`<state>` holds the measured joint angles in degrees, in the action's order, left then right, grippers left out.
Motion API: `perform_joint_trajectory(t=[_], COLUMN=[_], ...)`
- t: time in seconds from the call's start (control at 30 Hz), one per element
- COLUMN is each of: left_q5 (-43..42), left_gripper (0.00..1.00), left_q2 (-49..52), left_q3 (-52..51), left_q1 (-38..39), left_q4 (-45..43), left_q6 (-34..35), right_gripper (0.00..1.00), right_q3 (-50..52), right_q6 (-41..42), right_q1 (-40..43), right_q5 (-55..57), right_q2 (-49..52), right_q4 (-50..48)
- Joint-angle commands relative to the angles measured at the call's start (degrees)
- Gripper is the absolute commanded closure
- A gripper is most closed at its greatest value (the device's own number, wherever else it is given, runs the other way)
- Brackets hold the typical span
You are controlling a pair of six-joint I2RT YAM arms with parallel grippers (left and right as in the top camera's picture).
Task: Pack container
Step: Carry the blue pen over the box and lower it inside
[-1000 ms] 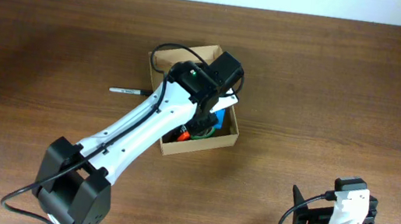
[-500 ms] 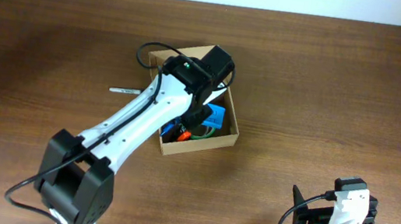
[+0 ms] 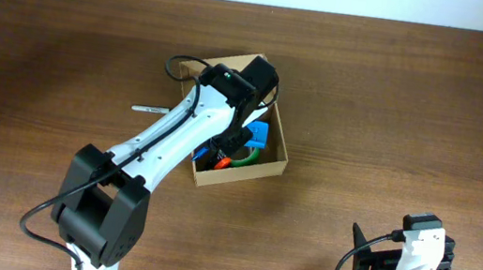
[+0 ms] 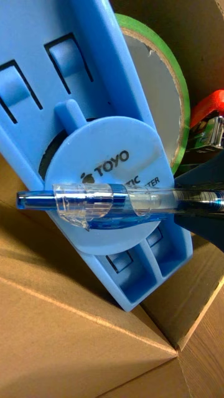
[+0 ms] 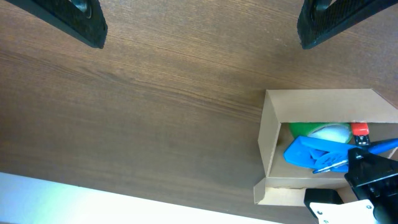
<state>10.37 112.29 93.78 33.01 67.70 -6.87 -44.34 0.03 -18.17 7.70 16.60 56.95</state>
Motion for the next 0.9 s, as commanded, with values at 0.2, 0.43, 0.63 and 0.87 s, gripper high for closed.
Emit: perform_joint_trajectory(t=[0.2,0.43,0.63,0.87], left_q5=[-0.4,-0.3,0.0,0.0], left_gripper=[0.98,0.98,0.98,0.93], left_q2=[0.6,0.6,0.6,0.6], left_q3=[1.6,4.2,5.3,4.6], left_q1=[2.3,5.5,6.7,7.1], left_q4=[-0.2,-0.2,0.0,0.5], left_q6=[-0.5,-1.8,-3.5,-10.5], right_gripper=[0.01,0.01,0.01,0.01], right_q3=[0.0,0.0,0.0,0.0], right_q6=[0.5,0.5,0.5,0.5], right_q1=[0.3,0.3,0.3,0.3], right_q5=[0.7,0.7,0.7,0.7], right_q2=[-0.3,-0.3,-0.3,-0.3], right_q4=[-0.1,-0.1,-0.1,-0.1])
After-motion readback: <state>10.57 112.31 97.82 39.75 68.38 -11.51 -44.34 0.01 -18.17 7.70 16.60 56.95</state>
